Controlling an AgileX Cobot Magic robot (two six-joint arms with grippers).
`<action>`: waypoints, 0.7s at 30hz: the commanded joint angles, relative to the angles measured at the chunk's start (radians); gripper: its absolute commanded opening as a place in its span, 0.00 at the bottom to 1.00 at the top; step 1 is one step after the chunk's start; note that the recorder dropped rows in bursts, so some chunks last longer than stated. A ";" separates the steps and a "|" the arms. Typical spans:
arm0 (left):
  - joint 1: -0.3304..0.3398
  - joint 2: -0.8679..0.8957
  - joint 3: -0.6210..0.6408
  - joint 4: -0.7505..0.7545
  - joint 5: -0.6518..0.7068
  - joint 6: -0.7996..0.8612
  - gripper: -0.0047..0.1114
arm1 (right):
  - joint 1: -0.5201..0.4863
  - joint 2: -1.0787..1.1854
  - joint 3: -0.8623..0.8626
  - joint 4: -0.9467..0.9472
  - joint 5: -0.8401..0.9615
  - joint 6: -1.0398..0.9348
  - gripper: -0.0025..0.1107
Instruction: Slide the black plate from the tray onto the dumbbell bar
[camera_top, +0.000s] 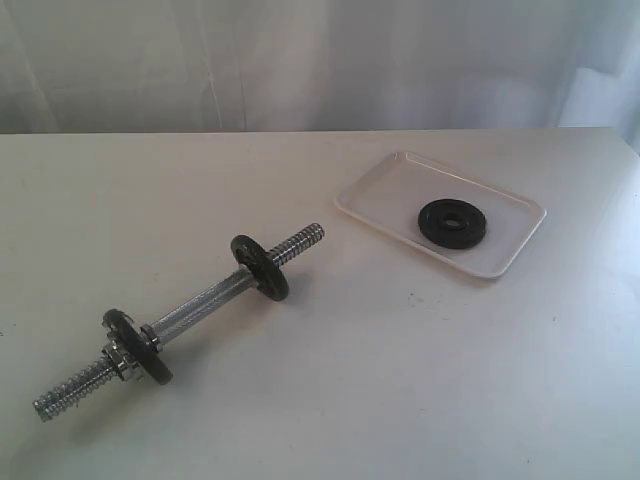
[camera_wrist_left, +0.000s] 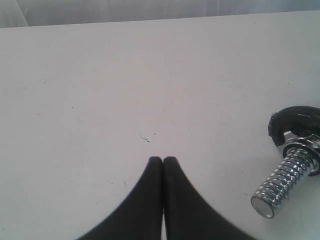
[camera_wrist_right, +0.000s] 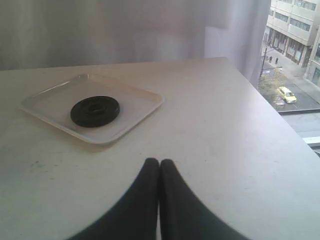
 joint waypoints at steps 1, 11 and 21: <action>0.003 -0.003 0.002 -0.003 -0.001 0.000 0.04 | -0.005 -0.004 0.005 -0.006 -0.002 0.001 0.02; 0.003 -0.003 0.002 -0.003 -0.001 0.000 0.04 | -0.005 -0.004 0.005 -0.006 -0.002 0.001 0.02; 0.003 -0.003 0.002 -0.003 -0.001 0.000 0.04 | -0.005 -0.004 0.005 -0.006 -0.002 -0.008 0.02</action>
